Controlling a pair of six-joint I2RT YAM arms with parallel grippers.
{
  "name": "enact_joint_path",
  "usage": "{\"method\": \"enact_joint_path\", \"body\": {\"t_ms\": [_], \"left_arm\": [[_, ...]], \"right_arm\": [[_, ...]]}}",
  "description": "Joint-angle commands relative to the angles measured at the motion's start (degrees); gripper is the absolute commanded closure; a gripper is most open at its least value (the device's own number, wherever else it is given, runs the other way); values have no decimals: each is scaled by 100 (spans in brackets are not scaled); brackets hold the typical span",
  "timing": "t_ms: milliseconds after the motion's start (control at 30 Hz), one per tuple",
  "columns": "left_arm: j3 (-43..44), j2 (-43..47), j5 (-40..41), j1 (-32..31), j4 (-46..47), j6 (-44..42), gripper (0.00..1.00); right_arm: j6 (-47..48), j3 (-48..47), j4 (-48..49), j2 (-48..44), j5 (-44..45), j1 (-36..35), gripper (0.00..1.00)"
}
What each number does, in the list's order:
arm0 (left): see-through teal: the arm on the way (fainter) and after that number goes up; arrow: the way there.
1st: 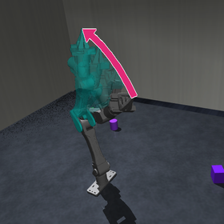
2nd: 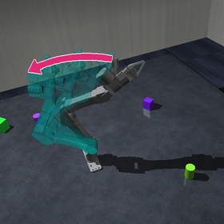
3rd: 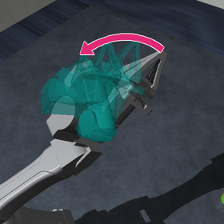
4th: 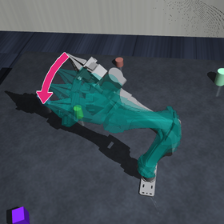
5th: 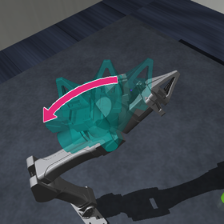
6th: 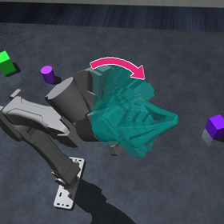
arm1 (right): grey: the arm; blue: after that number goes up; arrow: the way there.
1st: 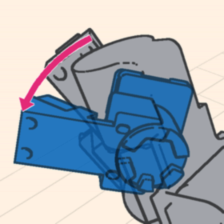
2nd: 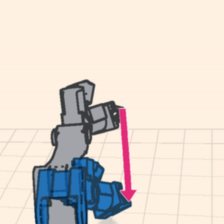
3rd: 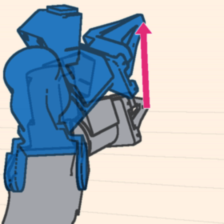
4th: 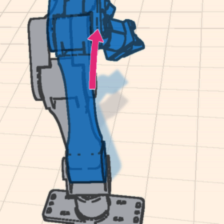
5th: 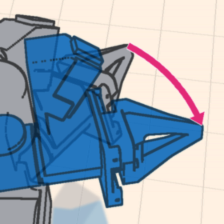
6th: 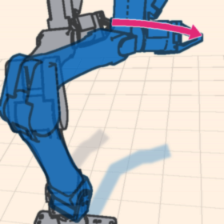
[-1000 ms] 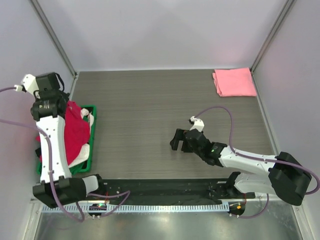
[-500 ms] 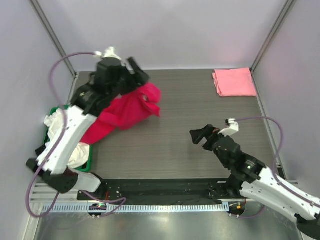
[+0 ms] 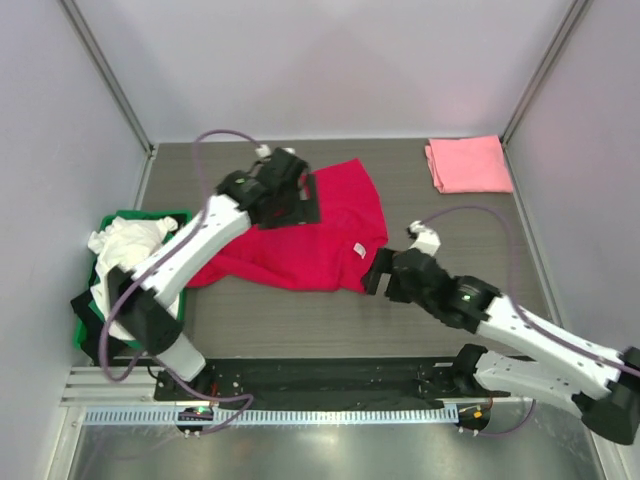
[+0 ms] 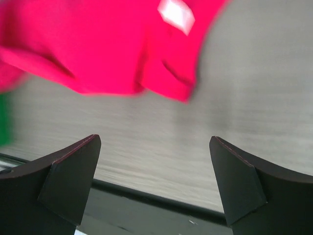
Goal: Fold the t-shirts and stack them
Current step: Move the tshirt to the center of the board, then flatten the tshirt out
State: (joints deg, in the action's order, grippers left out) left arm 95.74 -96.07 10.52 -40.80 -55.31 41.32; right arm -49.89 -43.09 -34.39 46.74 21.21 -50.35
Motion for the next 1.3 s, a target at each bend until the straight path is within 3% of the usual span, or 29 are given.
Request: {"method": "enact_joint_path", "body": {"t_ms": [0,133,233,433,567,633,767,967,1067,1200,1267], "left_arm": [[-555,1335,529,623,-199,-413,4],[-1679,2223,898,1038,-243,-774,4],[-2137,2891,1416,1188,-270,-976,3],[-3377,3963,2005,1223,142,-1135,2],[-4159,4351,2383,1214,450,-1118,2],[-4073,4360,2358,1214,399,-1073,2],[-4143,4326,2428,1214,548,-1205,2],[-4081,4114,2296,1214,504,-1205,3],[-4090,4096,2296,1223,503,-1205,3],[-4099,4158,2366,1223,504,-1188,3],[-4116,4167,2402,1223,486,-1170,3]], "right_arm": [[-153,161,2,677,-381,-63,0],[275,-181,362,1415,-100,112,0],[977,-787,617,2127,-617,910,0],[2017,-2928,671,4446,-1443,2220,0],[2334,-4249,531,5975,-1839,2529,2],[2361,-4776,302,6598,-1701,2574,3],[2299,-4893,135,6988,-1121,2618,3],[2352,-4683,38,7217,-1093,2644,4],[2308,-4428,20,7174,-1189,2635,12],[2177,-3962,-50,7007,-1313,2635,58],[2168,-3611,-68,6849,-1321,2635,73]]}}
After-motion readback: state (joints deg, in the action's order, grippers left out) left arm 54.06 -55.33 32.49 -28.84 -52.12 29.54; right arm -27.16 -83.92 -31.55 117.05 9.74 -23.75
